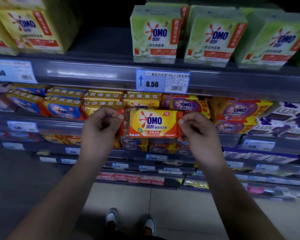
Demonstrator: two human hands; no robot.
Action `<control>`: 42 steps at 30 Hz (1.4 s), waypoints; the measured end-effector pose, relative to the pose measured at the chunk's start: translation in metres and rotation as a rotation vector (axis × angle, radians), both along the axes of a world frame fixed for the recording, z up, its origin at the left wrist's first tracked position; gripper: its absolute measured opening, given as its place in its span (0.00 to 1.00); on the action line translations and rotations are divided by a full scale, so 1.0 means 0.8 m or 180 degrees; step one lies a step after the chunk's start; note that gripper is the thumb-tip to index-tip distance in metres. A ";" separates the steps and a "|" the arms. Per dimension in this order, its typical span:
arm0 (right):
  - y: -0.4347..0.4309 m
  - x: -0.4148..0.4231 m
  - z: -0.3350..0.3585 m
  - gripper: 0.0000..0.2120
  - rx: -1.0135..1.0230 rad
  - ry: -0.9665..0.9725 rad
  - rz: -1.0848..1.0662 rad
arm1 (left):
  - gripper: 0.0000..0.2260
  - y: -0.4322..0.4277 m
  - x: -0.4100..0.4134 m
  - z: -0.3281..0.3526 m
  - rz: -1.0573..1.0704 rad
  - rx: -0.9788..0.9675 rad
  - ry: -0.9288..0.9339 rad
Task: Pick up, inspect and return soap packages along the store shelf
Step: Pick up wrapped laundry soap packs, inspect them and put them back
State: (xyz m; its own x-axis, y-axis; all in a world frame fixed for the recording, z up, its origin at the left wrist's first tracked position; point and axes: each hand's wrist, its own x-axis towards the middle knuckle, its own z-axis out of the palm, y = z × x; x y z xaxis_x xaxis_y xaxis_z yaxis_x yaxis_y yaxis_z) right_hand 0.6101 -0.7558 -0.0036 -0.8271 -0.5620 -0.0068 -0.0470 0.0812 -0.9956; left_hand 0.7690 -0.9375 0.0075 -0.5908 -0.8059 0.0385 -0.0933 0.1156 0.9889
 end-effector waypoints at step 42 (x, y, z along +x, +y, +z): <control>-0.030 0.039 -0.002 0.18 -0.1228 -0.0257 0.0265 | 0.19 -0.018 0.020 -0.013 -0.0379 0.0430 0.1007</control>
State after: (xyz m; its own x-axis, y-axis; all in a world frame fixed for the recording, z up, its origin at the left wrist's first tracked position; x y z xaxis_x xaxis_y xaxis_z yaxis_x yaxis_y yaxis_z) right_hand 0.6410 -0.7797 -0.0056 -0.7841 -0.6010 0.1548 0.0420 -0.3002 -0.9529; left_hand 0.7849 -0.9515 -0.0030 -0.6567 -0.7424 0.1323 0.2261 -0.0265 0.9737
